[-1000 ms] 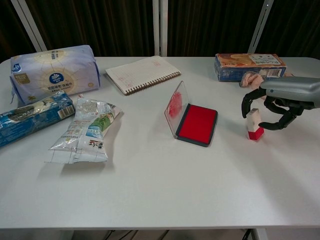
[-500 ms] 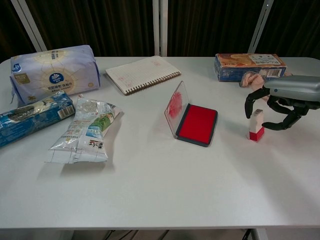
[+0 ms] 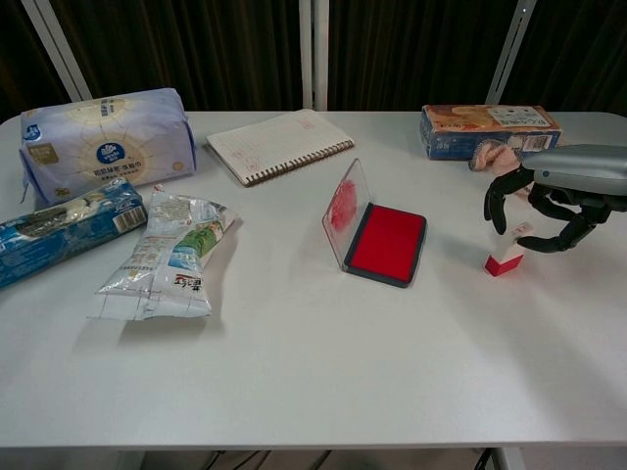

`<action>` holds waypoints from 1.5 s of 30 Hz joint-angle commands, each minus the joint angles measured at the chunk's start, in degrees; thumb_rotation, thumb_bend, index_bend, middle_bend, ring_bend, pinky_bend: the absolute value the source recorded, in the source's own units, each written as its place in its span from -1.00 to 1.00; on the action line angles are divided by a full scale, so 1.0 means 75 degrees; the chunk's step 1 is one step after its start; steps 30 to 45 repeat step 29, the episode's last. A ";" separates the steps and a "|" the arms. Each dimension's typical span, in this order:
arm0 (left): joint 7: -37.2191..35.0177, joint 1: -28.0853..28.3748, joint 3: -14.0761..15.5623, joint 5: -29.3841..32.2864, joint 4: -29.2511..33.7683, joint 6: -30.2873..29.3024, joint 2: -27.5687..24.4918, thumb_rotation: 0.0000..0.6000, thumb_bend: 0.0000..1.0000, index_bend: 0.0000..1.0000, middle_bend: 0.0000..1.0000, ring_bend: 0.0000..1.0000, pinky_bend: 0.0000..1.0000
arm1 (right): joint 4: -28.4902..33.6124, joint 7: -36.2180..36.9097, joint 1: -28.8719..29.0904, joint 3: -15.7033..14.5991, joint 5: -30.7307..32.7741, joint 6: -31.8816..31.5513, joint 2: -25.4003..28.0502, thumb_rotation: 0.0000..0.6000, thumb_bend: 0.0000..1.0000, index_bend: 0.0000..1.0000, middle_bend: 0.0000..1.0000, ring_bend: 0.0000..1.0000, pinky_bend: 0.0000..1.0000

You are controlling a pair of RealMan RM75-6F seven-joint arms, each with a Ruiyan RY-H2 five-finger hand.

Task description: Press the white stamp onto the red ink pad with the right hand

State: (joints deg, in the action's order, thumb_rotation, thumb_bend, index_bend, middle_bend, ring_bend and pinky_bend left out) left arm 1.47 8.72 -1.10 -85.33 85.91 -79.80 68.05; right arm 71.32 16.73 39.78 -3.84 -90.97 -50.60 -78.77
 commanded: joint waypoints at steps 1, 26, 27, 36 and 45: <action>0.0002 -0.0002 0.0002 -0.0006 0.0003 -0.0007 -0.0004 -0.79 -0.96 -1.00 -0.87 -0.85 -0.66 | 0.0039 0.0023 0.0001 -0.0013 -0.0022 -0.0004 0.0036 1.00 -0.42 -0.33 -0.47 0.58 1.00; 0.0097 -0.0095 -0.0046 -0.0088 0.0081 -0.0300 -0.0106 -0.77 -0.96 -1.00 -0.87 -0.85 -0.66 | 0.1508 -0.3678 -0.3582 0.0654 0.1820 -0.4895 0.0890 1.00 -0.76 -1.00 -1.00 -1.00 -1.00; 0.0120 -0.0092 -0.0051 -0.0078 0.0093 -0.0296 -0.0118 -0.78 -0.96 -1.00 -0.87 -0.85 -0.66 | 0.1431 -0.3606 -0.3626 0.0688 0.1749 -0.5003 0.0829 1.00 -0.76 -1.00 -1.00 -1.00 -1.00; 0.0155 -0.0084 -0.0056 -0.0065 0.0120 -0.0276 -0.0137 -0.78 -0.96 -1.00 -0.87 -0.85 -0.66 | 0.1258 -0.3357 -0.3695 0.0748 0.1546 -0.5201 0.0708 1.00 -0.76 -1.00 -1.00 -1.00 -1.00; 0.0155 -0.0084 -0.0056 -0.0065 0.0120 -0.0276 -0.0137 -0.78 -0.96 -1.00 -0.87 -0.85 -0.66 | 0.1258 -0.3357 -0.3695 0.0748 0.1546 -0.5201 0.0708 1.00 -0.76 -1.00 -1.00 -1.00 -1.00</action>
